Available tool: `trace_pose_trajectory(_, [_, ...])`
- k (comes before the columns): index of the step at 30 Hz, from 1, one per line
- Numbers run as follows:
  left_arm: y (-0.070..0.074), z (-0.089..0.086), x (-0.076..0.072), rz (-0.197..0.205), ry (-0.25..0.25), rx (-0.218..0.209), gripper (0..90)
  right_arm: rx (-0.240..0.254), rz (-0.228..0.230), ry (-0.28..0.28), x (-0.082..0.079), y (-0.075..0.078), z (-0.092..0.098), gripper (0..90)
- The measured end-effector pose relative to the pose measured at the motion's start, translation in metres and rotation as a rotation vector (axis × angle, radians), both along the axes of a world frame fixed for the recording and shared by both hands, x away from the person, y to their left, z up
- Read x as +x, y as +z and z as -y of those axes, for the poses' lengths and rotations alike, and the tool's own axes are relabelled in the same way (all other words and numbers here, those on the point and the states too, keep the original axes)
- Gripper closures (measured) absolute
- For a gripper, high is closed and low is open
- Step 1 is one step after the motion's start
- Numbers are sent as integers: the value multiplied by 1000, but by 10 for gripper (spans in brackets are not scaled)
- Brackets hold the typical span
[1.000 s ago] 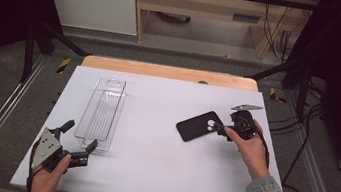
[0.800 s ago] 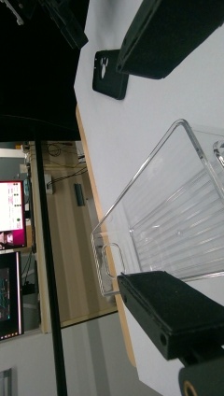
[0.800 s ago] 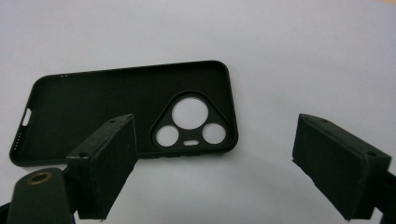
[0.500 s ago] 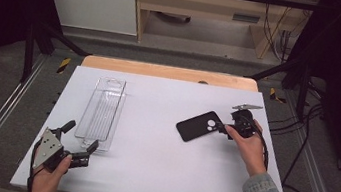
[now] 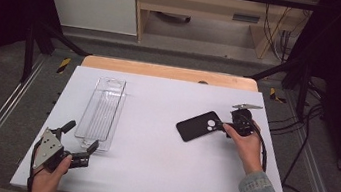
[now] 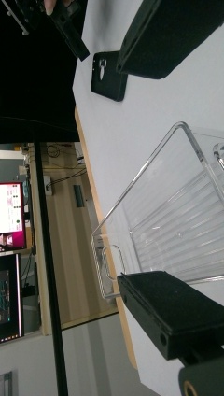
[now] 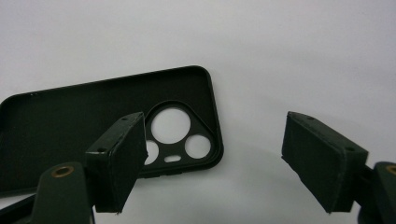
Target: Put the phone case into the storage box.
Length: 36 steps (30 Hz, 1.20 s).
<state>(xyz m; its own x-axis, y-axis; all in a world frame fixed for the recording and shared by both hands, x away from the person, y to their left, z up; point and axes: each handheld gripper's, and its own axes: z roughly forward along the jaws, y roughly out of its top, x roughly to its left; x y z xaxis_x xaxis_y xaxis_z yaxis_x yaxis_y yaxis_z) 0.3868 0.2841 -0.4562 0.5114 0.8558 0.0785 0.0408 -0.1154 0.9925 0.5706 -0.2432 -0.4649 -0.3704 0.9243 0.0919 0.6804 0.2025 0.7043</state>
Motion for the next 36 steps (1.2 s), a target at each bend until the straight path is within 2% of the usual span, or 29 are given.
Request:
trace_pose_trajectory(1, [0,0,0,1,-1,-1,7,7,2,-5,0,0,0,235])
trace_pose_trajectory(4, [0,0,0,1,-1,0,7,74,0,-21,2,-2,1,262])
trace_pose_trajectory(8, [0,0,0,1,0,-1,7,65,20,-38,4,-3,1,311])
trace_pose_trajectory(16, [0,0,0,0,-3,-1,7,55,16,-40,7,-9,1,372])
trace_pose_trajectory(24, [0,0,-1,1,-1,-2,7,56,26,-41,9,-8,3,507])
trace_pose_trajectory(33, [0,0,-1,1,-2,-1,7,16,-17,-1,8,-13,-1,606])
trace_pose_trajectory(36, [0,1,-1,0,-5,1,7,13,-25,-9,8,-13,0,660])
